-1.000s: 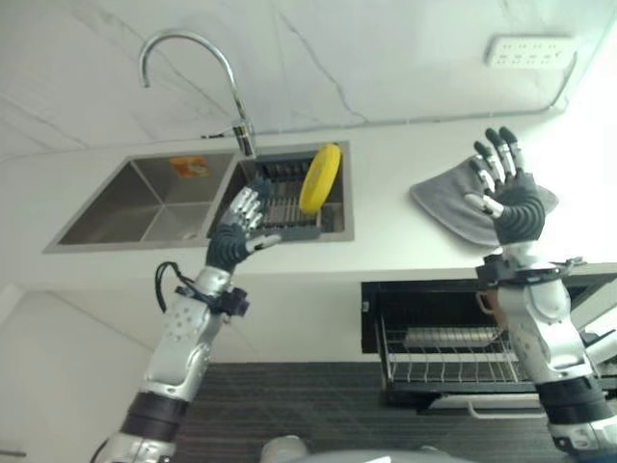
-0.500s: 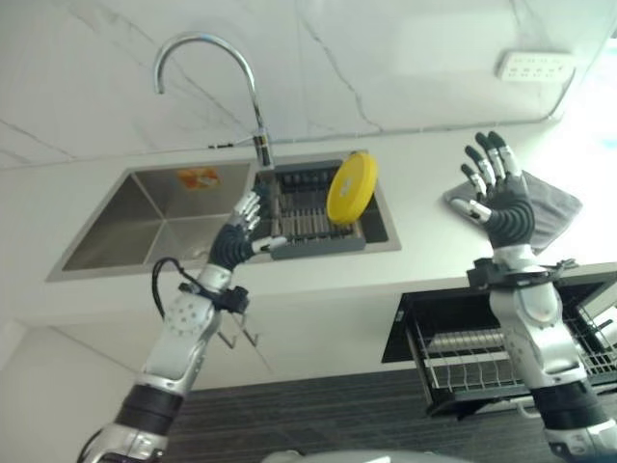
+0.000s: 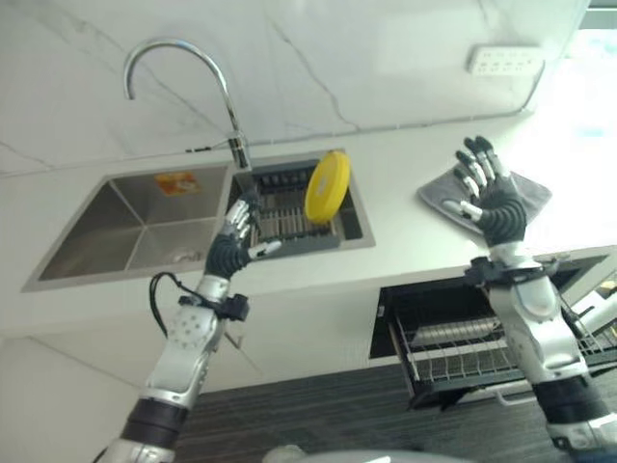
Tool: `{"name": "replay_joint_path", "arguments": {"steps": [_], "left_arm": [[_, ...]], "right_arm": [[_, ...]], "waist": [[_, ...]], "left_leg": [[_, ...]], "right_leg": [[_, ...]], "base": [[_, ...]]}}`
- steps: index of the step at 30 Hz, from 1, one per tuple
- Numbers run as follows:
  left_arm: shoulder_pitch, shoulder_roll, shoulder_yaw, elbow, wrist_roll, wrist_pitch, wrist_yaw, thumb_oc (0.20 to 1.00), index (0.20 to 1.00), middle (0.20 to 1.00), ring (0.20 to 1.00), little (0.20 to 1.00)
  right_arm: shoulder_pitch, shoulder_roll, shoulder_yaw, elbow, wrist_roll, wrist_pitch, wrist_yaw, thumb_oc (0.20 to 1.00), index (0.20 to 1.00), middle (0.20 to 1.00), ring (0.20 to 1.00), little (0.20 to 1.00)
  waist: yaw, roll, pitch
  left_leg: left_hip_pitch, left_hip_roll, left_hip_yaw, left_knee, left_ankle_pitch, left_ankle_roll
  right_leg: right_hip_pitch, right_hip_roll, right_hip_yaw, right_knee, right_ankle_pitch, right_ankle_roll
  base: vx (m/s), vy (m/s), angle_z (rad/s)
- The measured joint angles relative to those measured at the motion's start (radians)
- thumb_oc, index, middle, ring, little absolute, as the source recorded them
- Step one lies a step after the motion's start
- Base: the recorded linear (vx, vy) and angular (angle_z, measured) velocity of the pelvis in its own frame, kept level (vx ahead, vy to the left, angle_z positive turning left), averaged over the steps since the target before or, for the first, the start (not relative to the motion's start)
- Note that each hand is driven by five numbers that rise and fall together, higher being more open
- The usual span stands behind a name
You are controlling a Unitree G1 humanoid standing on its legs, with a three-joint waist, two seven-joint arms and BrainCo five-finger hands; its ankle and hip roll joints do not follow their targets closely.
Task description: Place the dishes in the dishwasher.
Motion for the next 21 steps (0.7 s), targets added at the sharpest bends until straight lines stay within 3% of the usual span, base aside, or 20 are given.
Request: {"name": "replay_joint_path", "arguments": {"steps": [1, 2, 3, 4, 6, 7, 8, 10, 11, 12, 13, 15, 21], "left_arm": [[0.027, -0.003, 0.001, -0.001, -0.004, 0.0, 0.001, 1.0, 1.0, 1.0, 1.0, 1.0], [0.043, -0.002, 0.001, -0.006, -0.003, -0.001, 0.001, 1.0, 1.0, 1.0, 1.0, 1.0], [0.073, 0.0, 0.003, -0.033, -0.003, -0.002, 0.001, 1.0, 1.0, 1.0, 1.0, 1.0], [0.076, -0.002, 0.003, -0.04, -0.003, -0.004, 0.001, 1.0, 1.0, 1.0, 1.0, 1.0], [0.057, -0.033, 0.0, -0.042, -0.005, -0.003, 0.0, 1.0, 1.0, 1.0, 1.0, 1.0], [0.045, -0.038, 0.003, -0.04, -0.007, -0.003, 0.003, 1.0, 1.0, 1.0, 1.0, 1.0], [0.048, -0.03, -0.005, -0.041, -0.016, -0.003, 0.012, 1.0, 1.0, 1.0, 1.0, 1.0], [0.052, -0.021, -0.006, -0.038, -0.017, -0.004, 0.021, 1.0, 1.0, 1.0, 1.0, 1.0], [0.053, -0.018, -0.005, -0.035, -0.017, -0.004, 0.03, 1.0, 1.0, 1.0, 1.0, 1.0], [0.063, -0.024, -0.001, -0.037, -0.016, -0.005, 0.037, 1.0, 1.0, 1.0, 1.0, 1.0], [0.066, -0.024, 0.006, -0.038, -0.017, -0.005, 0.037, 1.0, 1.0, 1.0, 1.0, 1.0], [0.088, -0.026, 0.036, -0.049, -0.017, -0.009, 0.036, 1.0, 1.0, 1.0, 1.0, 1.0], [0.092, -0.031, 0.04, -0.048, -0.013, -0.014, 0.026, 1.0, 1.0, 1.0, 1.0, 1.0]], "right_arm": [[0.001, 0.009, 0.006, 0.0, 0.004, 0.004, 0.003, 1.0, 1.0, 1.0, 1.0, 1.0], [0.003, 0.019, 0.018, -0.002, 0.01, 0.001, 0.009, 1.0, 1.0, 1.0, 1.0, 1.0], [0.004, 0.023, 0.028, -0.003, 0.023, -0.003, 0.013, 1.0, 1.0, 1.0, 1.0, 1.0], [0.004, 0.023, 0.035, -0.003, 0.023, 0.0, 0.014, 1.0, 1.0, 1.0, 1.0, 1.0], [0.003, -0.011, 0.047, -0.018, 0.022, 0.019, 0.024, 1.0, 1.0, 1.0, 1.0, 1.0], [0.005, -0.006, 0.048, -0.01, 0.021, 0.027, 0.028, 1.0, 1.0, 1.0, 1.0, 1.0], [0.023, 0.013, 0.056, -0.006, 0.024, 0.04, 0.031, 1.0, 1.0, 1.0, 1.0, 1.0], [0.024, 0.014, 0.061, -0.014, 0.026, 0.042, 0.037, 1.0, 1.0, 1.0, 1.0, 1.0], [0.031, 0.01, 0.052, -0.035, 0.034, 0.043, 0.052, 1.0, 1.0, 1.0, 1.0, 1.0], [0.058, -0.008, 0.031, -0.081, 0.034, 0.041, 0.067, 1.0, 1.0, 1.0, 1.0, 1.0], [0.072, -0.011, 0.027, -0.09, 0.035, 0.041, 0.073, 1.0, 1.0, 1.0, 1.0, 1.0], [0.077, -0.009, 0.028, -0.089, 0.035, 0.043, 0.076, 1.0, 1.0, 1.0, 1.0, 1.0], [0.068, -0.005, 0.036, -0.088, 0.035, 0.07, 0.074, 1.0, 1.0, 1.0, 1.0, 1.0]], "waist": [[0.012, -0.011, 0.003], [0.01, -0.005, -0.001], [0.012, 0.007, -0.003], [0.011, 0.014, -0.003], [0.01, 0.085, 0.012], [0.014, 0.088, 0.031], [0.015, 0.051, 0.033], [0.012, 0.02, 0.034], [0.013, 0.01, 0.037], [0.023, 0.04, 0.033], [0.011, 0.043, 0.033], [0.011, 0.027, 0.032], [0.037, 0.03, 0.029]], "left_leg": [[-0.033, -0.022, -0.06, 0.051, 0.005, -0.01], [-0.037, -0.046, -0.093, 0.014, -0.009, -0.006], [-0.018, -0.095, -0.17, -0.167, -0.016, -0.004], [-0.019, -0.103, -0.177, -0.239, -0.014, -0.002], [-0.012, -0.06, -0.114, -0.363, -0.013, 0.039], [0.0, -0.04, -0.086, -0.355, 0.058, 0.024], [0.017, -0.048, -0.086, -0.363, 0.06, 0.022], [0.023, -0.057, -0.079, -0.367, 0.043, -0.004], [0.016, -0.062, -0.041, -0.327, 0.032, 0.011], [0.05, -0.066, -0.037, -0.344, 0.015, 0.036], [0.07, -0.073, -0.029, -0.37, 0.02, 0.037], [0.116, -0.091, -0.023, -0.379, 0.035, 0.037], [0.137, -0.104, -0.041, -0.383, 0.033, 0.04]], "right_leg": [[0.013, -0.016, 0.032, -0.026, 0.013, -0.005], [0.015, -0.018, 0.041, -0.042, 0.019, -0.002], [-0.015, -0.016, 0.083, -0.05, 0.021, -0.001], [-0.023, -0.011, 0.095, -0.066, 0.021, -0.001], [-0.021, 0.03, 0.063, -0.067, 0.031, 0.016], [-0.027, 0.023, 0.048, -0.015, 0.038, 0.016], [-0.067, -0.004, 0.032, 0.088, -0.013, 0.023], [-0.068, -0.013, 0.025, 0.063, -0.017, 0.027], [-0.052, -0.018, 0.022, 0.013, -0.014, 0.031], [-0.032, -0.007, 0.012, 0.001, -0.002, 0.043], [-0.029, -0.016, 0.003, 0.053, 0.0, 0.047], [0.034, -0.015, -0.006, 0.017, -0.011, 0.05], [0.109, -0.008, -0.025, -0.088, 0.028, 0.066]], "base": [[0.18, 0.195, -0.51], [0.27, 0.308, -0.75], [0.16, 0.204, -0.56], [0.15, 0.244, -0.63], [0.06, 0.15, -0.37], [0.07, 0.153, -0.15], [0.07, 0.146, 0.01], [0.07, 0.108, 0.04], [0.1, 0.068, -0.28], [0.1, 0.043, -0.26], [0.11, 0.042, -0.23], [0.08, 0.017, -0.07], [0.03, -0.011, 0.04]]}}
